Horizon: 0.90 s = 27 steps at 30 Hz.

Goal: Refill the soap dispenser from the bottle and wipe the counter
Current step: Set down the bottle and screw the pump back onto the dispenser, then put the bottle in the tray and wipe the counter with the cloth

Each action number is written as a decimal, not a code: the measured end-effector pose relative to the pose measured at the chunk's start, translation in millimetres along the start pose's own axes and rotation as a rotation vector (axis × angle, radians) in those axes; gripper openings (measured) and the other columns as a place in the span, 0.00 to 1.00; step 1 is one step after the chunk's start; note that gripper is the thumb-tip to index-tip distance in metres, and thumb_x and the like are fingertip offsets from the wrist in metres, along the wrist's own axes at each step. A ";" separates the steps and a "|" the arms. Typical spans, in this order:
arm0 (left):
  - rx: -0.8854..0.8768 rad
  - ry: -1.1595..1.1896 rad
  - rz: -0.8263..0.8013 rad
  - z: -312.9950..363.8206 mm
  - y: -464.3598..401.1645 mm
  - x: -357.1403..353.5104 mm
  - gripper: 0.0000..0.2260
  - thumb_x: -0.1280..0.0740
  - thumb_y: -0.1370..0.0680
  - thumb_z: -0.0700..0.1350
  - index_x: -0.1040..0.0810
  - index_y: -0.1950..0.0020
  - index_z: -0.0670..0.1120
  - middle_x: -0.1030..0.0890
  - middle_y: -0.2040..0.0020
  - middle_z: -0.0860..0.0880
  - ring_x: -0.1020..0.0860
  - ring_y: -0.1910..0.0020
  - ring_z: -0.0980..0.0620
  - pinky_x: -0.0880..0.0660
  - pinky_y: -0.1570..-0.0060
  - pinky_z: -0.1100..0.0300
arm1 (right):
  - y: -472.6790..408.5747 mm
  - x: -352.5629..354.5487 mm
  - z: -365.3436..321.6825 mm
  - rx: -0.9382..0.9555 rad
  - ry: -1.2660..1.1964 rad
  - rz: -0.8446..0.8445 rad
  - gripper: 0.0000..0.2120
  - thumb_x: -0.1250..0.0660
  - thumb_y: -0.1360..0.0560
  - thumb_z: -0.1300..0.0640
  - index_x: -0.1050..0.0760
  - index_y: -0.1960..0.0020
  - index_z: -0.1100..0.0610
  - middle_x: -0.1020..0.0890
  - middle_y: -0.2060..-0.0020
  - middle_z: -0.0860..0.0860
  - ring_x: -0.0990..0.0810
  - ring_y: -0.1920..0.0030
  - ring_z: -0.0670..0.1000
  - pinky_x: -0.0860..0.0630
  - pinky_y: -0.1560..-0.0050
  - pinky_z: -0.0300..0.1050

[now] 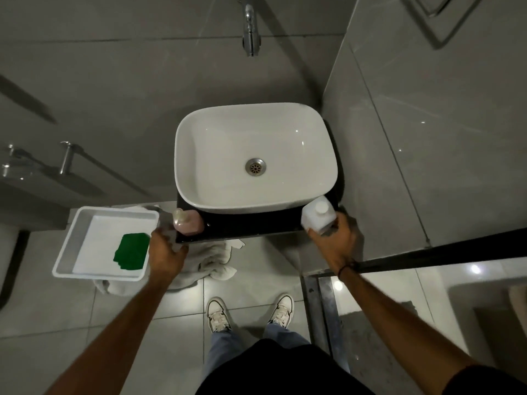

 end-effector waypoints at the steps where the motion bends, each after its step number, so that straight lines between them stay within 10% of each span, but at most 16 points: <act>1: 0.056 0.025 0.044 -3.5 16.2 -2.7 0.28 0.23 0.29 0.38 0.32 0.33 0.38 0.22 0.43 0.37 0.21 0.44 0.36 0.21 0.50 0.47 | 5.8 -7.1 -1.4 0.055 -0.002 -0.057 0.33 0.14 0.41 0.56 0.22 0.38 0.59 0.17 0.46 0.57 0.19 0.47 0.60 0.20 0.48 0.53; 8: -0.114 0.292 -0.177 56.9 117.9 -43.1 0.30 0.24 0.34 0.67 0.28 0.37 0.56 0.20 0.43 0.62 0.20 0.46 0.66 0.22 0.55 0.69 | 65.1 -92.4 -49.7 0.507 0.090 -0.621 0.34 0.19 0.41 0.45 0.22 0.38 0.53 0.17 0.45 0.50 0.19 0.46 0.54 0.21 0.45 0.49; 15: -0.043 0.113 0.137 40.1 105.4 6.6 0.31 0.21 0.42 0.58 0.26 0.42 0.56 0.20 0.52 0.59 0.19 0.54 0.57 0.26 0.60 0.71 | 117.7 -170.7 -113.2 0.680 0.117 -0.866 0.43 0.17 0.40 0.42 0.28 0.29 0.52 0.20 0.35 0.51 0.22 0.36 0.53 0.23 0.36 0.51; 20: 0.111 0.061 0.315 -28.3 80.5 63.1 0.36 0.19 0.38 0.57 0.25 0.34 0.45 0.16 0.44 0.46 0.21 0.51 0.52 0.19 0.50 0.56 | 128.5 -229.1 -101.6 0.579 0.548 -0.949 0.70 0.22 0.42 0.29 0.56 0.18 0.61 0.49 0.19 0.59 0.50 0.19 0.56 0.47 0.20 0.56; 27: 0.183 -0.002 0.429 -111.1 -17.4 168.8 0.33 0.19 0.34 0.52 0.27 0.34 0.42 0.18 0.41 0.40 0.19 0.42 0.39 0.21 0.42 0.48 | 148.2 -285.6 -100.4 0.439 0.877 -0.877 0.68 0.36 0.36 0.21 0.65 0.20 0.66 0.64 0.21 0.65 0.67 0.21 0.64 0.61 0.21 0.63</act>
Point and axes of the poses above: each hand's wrist, its own y-axis away from the middle knuckle, its own x-axis out of the back of the hand, z = x × y, the point moved 6 cm from there along -y, towards the middle knuckle
